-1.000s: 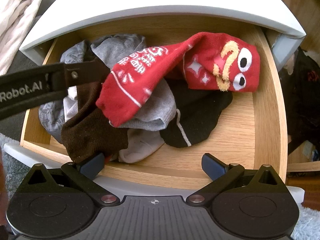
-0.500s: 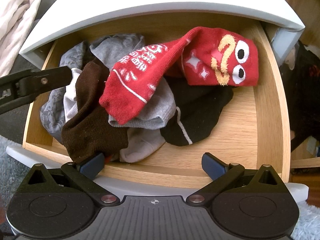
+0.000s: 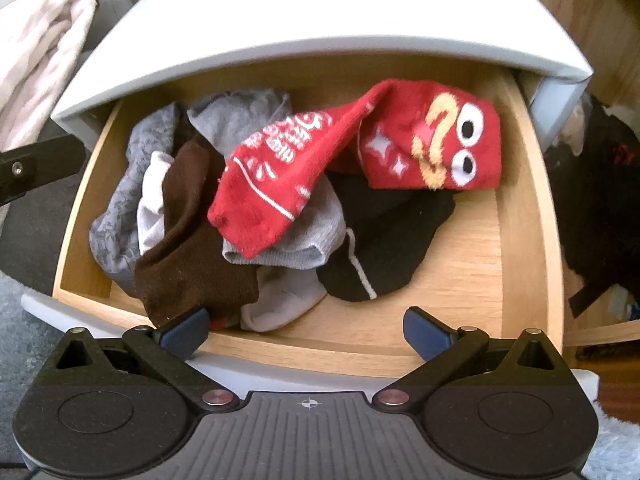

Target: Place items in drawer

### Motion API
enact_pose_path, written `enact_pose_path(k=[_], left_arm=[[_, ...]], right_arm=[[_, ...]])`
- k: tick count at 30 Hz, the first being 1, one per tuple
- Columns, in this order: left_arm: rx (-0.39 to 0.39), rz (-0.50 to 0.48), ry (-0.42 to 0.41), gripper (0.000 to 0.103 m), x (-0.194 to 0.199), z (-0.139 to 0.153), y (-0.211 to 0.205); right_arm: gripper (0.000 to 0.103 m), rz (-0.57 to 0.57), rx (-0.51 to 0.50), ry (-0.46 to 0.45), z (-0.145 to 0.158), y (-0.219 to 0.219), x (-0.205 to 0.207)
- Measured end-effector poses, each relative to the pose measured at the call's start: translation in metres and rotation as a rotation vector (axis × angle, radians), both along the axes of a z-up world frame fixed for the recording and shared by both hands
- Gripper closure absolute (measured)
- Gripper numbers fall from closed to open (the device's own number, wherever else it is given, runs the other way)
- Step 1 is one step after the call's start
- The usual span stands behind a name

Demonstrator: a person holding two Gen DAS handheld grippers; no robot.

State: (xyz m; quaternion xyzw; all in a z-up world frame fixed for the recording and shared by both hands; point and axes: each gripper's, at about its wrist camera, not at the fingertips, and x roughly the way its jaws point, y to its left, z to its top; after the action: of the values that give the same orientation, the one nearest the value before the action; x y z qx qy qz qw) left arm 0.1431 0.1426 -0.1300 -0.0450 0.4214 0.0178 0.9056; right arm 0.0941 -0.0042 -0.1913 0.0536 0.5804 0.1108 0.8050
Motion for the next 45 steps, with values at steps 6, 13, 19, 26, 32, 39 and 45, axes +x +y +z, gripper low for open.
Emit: enact_pose_path(k=[6,13,19,26,32,39,45], left_arm=[[0.026,0.024,-0.071,0.01,-0.012,0.021,-0.002],[0.003,0.049,-0.132,0.009,-0.024,0.052,0.001],[0.01,0.022,-0.128,0.008,-0.043,0.069,0.004],[0.041,0.013,-0.123,0.006,-0.068,0.081,0.011],[0.059,-0.013,-0.158,0.003,-0.092,0.087,0.017],[0.063,-0.052,-0.148,0.003,-0.113,0.075,0.018],[0.103,-0.064,-0.133,0.002,-0.123,0.066,0.015]], right_arm=[[0.0,-0.034,0.016,-0.103,0.025,-0.008,-0.007],[0.0,-0.066,-0.015,-0.281,0.071,-0.019,-0.022],[0.0,-0.127,0.009,-0.428,0.114,-0.032,-0.045],[0.0,-0.115,-0.009,-0.544,0.15,-0.031,-0.08],[0.0,-0.091,-0.002,-0.598,0.163,-0.025,-0.11],[0.0,-0.029,-0.083,-0.626,0.165,-0.014,-0.147],[0.0,-0.007,-0.122,-0.627,0.165,-0.004,-0.16]])
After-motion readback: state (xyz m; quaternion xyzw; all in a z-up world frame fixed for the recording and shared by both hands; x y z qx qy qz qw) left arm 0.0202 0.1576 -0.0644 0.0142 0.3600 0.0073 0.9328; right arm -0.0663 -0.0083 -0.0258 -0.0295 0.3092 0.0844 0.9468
